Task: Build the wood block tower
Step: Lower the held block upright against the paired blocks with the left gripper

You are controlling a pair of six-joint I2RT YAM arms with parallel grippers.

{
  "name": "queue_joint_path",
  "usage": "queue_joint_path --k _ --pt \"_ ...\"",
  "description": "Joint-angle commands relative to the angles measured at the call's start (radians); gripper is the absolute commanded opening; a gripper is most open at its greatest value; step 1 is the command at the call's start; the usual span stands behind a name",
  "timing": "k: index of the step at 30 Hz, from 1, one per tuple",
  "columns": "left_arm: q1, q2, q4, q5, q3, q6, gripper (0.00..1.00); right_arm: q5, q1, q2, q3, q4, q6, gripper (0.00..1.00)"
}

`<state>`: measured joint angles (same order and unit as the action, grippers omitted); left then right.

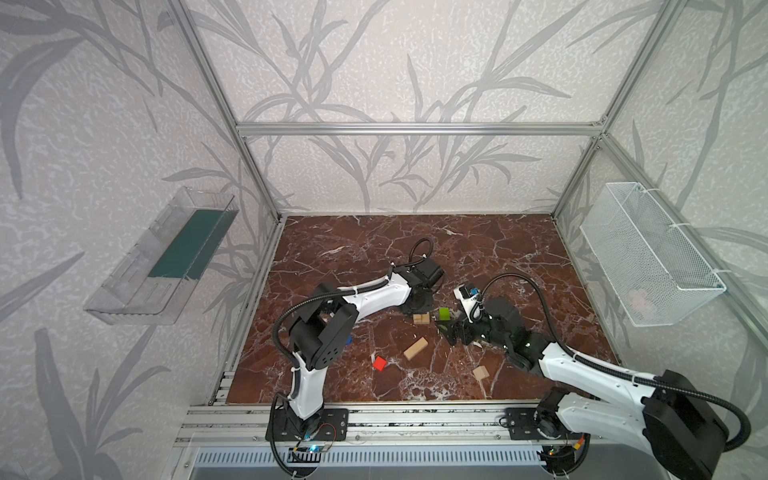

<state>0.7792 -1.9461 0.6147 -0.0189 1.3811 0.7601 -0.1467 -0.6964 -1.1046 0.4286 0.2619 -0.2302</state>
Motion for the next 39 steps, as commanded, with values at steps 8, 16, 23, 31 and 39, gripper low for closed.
queue_joint_path --k 8,16,23,31,39 --pt "0.005 -0.024 0.025 -0.010 0.040 -0.001 0.08 0.012 0.004 0.021 -0.011 0.017 0.012 0.99" --pt "0.006 -0.033 0.030 -0.004 0.046 -0.002 0.08 0.011 0.003 0.020 -0.011 0.019 0.012 0.99" --pt "0.007 -0.045 0.030 0.000 0.053 -0.004 0.08 0.013 0.003 0.022 -0.011 0.019 0.012 0.99" --pt "0.008 -0.050 0.047 -0.006 0.058 -0.008 0.08 0.014 0.003 0.022 -0.011 0.018 0.012 0.99" --pt "0.008 -0.054 0.057 -0.008 0.063 -0.013 0.15 0.014 0.004 0.022 -0.011 0.019 0.012 0.99"
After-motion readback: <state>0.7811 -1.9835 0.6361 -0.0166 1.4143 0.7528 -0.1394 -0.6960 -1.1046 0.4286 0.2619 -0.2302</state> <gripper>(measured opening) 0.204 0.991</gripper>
